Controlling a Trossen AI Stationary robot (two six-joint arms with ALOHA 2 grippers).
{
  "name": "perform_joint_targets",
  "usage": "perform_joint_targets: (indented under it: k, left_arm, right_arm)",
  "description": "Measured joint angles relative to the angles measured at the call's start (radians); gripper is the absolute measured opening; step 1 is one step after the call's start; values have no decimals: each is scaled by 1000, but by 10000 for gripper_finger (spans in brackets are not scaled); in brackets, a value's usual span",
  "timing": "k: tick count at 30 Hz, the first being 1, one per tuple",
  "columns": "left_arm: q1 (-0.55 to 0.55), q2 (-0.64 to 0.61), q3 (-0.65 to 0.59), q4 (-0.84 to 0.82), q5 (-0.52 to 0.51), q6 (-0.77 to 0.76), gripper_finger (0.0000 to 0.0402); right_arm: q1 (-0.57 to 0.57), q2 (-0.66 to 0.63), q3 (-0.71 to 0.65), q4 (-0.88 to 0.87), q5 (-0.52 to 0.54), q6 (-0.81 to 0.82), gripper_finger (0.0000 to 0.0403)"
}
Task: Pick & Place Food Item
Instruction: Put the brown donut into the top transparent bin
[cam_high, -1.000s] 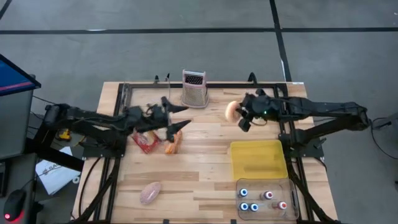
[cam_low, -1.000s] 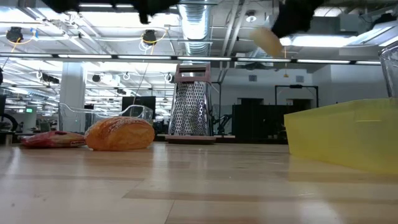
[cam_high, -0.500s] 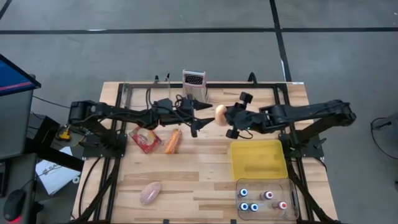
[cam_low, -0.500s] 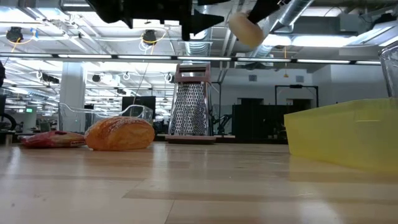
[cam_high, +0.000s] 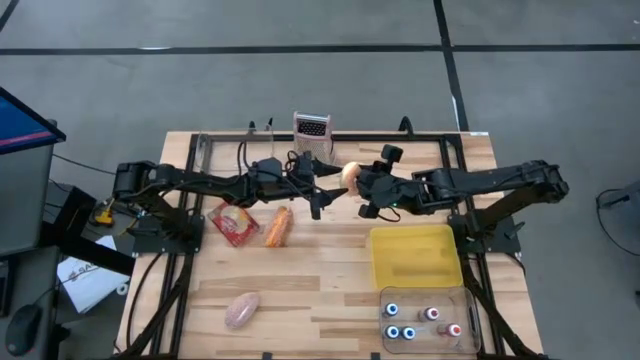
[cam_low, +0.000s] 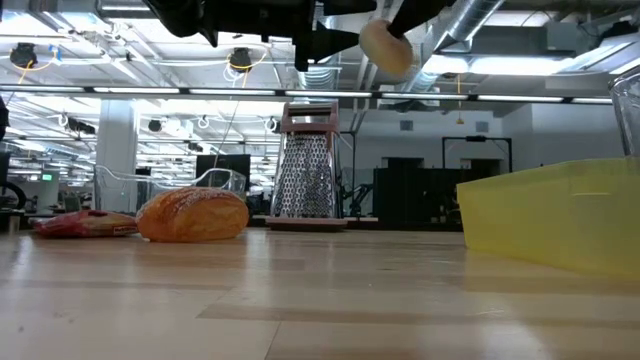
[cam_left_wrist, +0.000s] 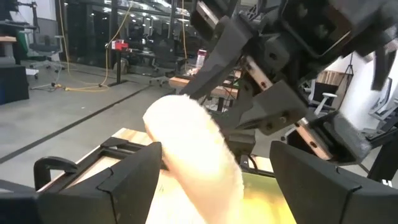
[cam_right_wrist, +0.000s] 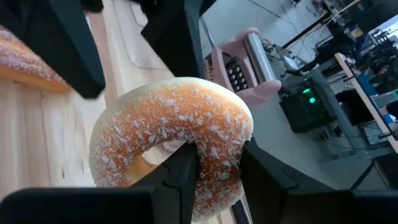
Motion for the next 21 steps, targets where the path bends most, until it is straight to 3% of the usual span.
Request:
perform_joint_targets:
  k: [12, 21]
  left_arm:
    - [9, 3, 0, -11, 3, -35, 291]
    - [13, 3, 0, -13, 14, -44, 217]
  right_arm:
    - [10, 20, 0, 104, -28, -68, 102]
    - [10, 21, 0, 120, -28, -80, 102]
